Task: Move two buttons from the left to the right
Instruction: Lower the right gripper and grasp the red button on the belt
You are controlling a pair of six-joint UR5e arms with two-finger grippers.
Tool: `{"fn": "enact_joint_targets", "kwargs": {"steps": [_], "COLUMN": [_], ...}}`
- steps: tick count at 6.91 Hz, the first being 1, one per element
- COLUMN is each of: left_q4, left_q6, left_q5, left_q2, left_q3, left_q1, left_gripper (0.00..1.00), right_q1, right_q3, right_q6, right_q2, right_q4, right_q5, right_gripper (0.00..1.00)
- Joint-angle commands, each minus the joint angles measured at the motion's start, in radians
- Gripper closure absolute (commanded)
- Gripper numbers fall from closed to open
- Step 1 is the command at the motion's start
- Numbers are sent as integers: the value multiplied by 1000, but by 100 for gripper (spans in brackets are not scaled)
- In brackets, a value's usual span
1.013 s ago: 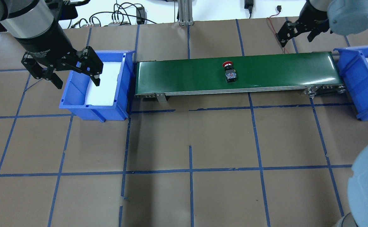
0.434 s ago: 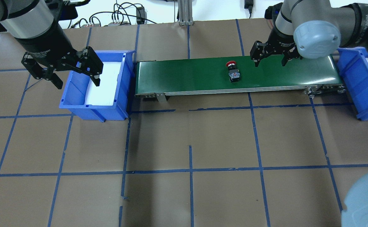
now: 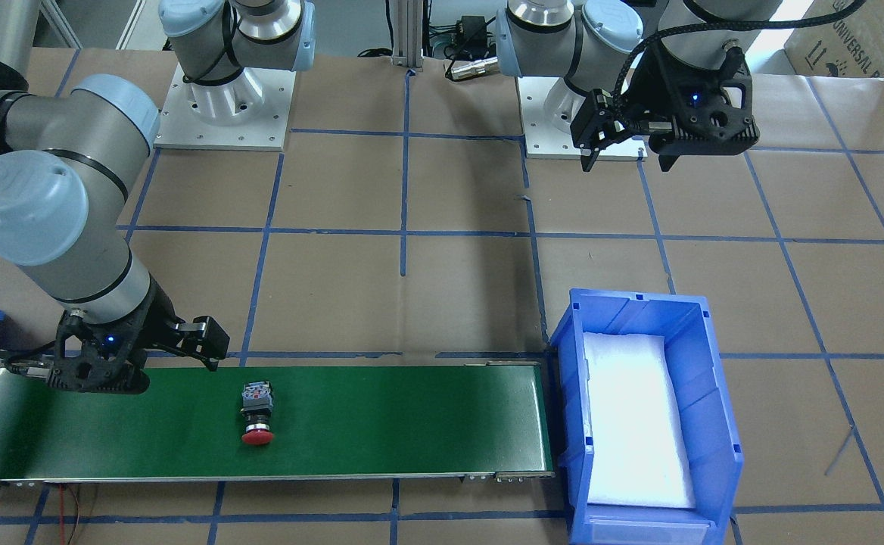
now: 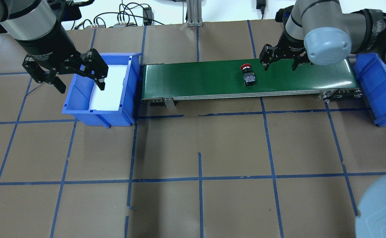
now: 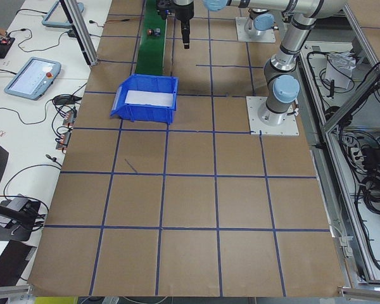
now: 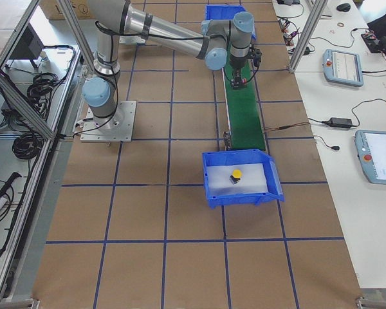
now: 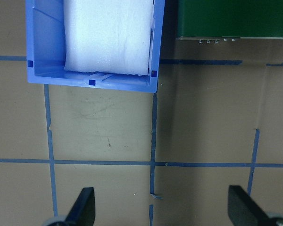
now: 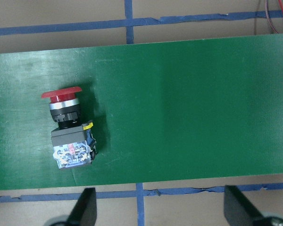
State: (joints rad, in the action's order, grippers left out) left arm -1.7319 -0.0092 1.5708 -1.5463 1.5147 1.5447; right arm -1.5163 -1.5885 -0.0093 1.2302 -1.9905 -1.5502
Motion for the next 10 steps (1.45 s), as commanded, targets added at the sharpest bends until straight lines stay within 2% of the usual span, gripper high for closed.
{"fn": "enact_joint_targets", "kwargs": {"steps": [1, 4, 10], "left_q4": [0, 0, 0], "left_q6": [0, 0, 0], "left_q5": [0, 0, 0], "left_q2": [0, 0, 0], "left_q3": [1, 1, 1], "left_q1": [-2, -2, -2], "left_gripper": [0, 0, 0], "right_q1": [-19, -24, -24], "right_q3": [-2, -1, -2], "right_q6": [2, 3, 0], "right_q2": [-17, -61, -110], "right_q4": [-25, -100, -140], "right_q5": [1, 1, 30], "right_gripper": [6, 6, 6]}}
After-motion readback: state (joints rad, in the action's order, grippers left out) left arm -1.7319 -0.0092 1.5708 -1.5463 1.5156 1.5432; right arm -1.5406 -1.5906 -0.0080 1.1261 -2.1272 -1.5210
